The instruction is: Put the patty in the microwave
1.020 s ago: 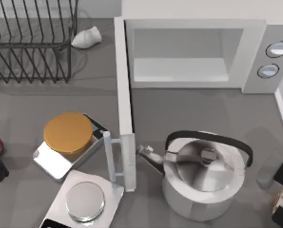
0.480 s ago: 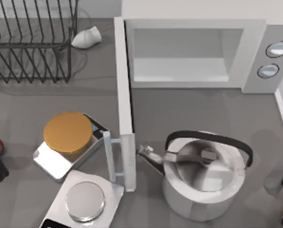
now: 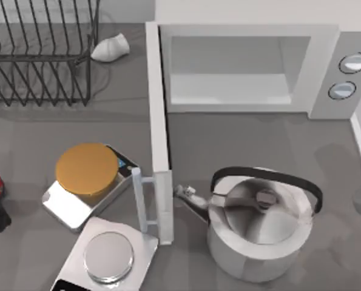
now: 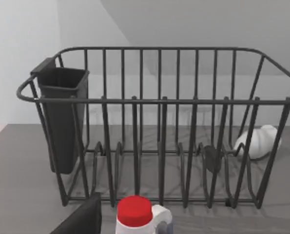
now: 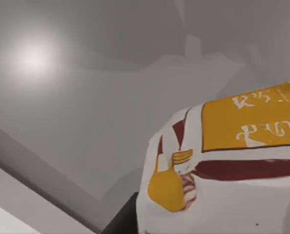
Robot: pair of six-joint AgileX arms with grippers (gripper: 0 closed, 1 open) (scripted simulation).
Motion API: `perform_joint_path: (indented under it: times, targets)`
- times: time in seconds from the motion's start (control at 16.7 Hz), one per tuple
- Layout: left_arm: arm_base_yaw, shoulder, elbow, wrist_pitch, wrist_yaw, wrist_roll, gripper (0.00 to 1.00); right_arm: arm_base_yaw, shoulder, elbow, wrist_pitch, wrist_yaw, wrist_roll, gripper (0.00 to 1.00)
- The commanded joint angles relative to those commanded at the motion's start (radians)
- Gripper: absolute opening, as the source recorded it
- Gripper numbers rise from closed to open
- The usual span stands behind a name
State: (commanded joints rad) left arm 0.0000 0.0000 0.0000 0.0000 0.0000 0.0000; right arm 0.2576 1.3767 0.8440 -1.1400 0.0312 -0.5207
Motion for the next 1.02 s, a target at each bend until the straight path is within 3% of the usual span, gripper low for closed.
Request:
perform_joint_path:
  times: [0.54,0.78,1.02]
  targets:
    - [0.000,0.000,0.000,0.000,0.000,0.000,1.00,0.034,-0.043,0.076,-0.041,-0.003,-0.030,0.00]
    - [0.000,0.000,0.000,0.000,0.000,0.000,1.00,0.034,0.044,0.134,0.060,0.101,-0.020,0.00]
    - [0.000,0.000,0.000,0.000,0.000,0.000,1.00,0.074,0.217,0.227,0.285,0.264,0.044,0.00]
